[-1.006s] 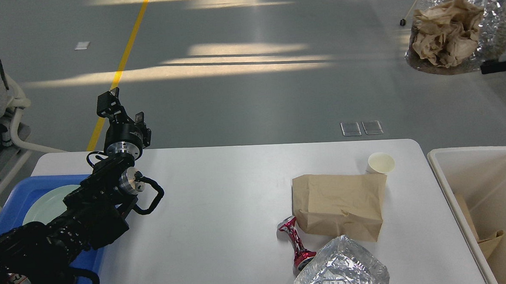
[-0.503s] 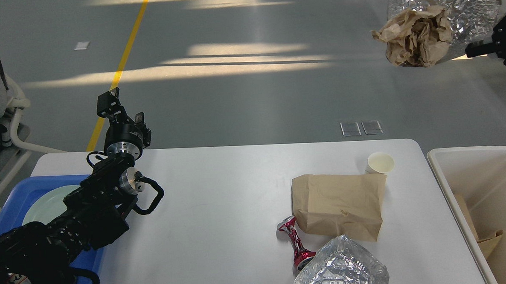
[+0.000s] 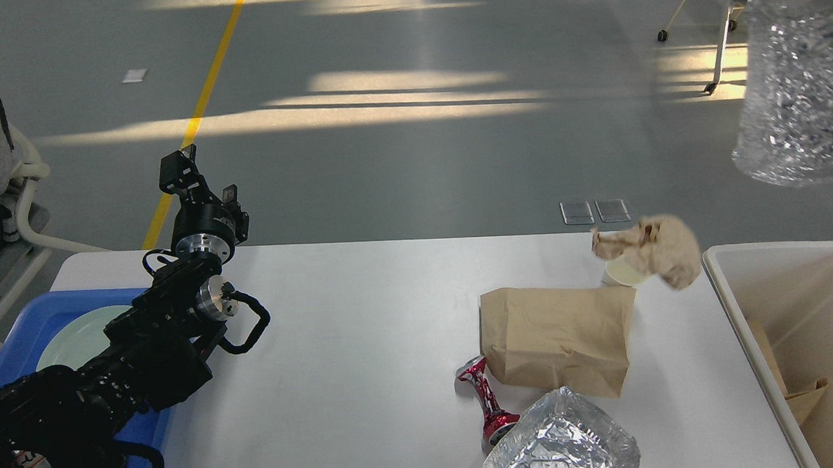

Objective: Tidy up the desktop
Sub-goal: 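Carry the foil bundle over the white bin and release it, then raise the right gripper up away from the white bin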

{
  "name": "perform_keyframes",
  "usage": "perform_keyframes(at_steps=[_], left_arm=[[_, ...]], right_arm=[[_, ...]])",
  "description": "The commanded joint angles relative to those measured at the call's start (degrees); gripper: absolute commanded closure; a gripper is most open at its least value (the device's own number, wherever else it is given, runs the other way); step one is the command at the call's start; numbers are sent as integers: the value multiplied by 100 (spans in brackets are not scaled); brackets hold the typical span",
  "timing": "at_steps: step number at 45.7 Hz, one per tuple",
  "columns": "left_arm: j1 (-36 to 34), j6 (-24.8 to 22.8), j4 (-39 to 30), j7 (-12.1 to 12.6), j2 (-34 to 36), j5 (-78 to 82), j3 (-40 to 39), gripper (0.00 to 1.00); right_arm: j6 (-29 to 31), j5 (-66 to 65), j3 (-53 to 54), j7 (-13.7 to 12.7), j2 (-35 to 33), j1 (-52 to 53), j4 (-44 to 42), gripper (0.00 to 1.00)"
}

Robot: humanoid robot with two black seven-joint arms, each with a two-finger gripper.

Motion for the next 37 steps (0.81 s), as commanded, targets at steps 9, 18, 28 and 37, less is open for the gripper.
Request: perform_keyframes(at_steps=[9, 18, 28, 37], left_arm=[[1, 8, 0, 3, 0, 0, 0, 4], [1, -1, 0, 3, 0, 0, 0, 4], [1, 8, 0, 3, 0, 0, 0, 4], [1, -1, 0, -5, 0, 0, 0, 4]], right_arm=[[1, 0, 11, 1278, 380, -2365, -1097, 89], [1, 0, 11, 1445, 704, -2919, -1061, 52], [-454, 9, 11, 1445, 881, -3174, -1061, 0], [-445, 9, 493, 1436, 880, -3051, -1017, 0]])
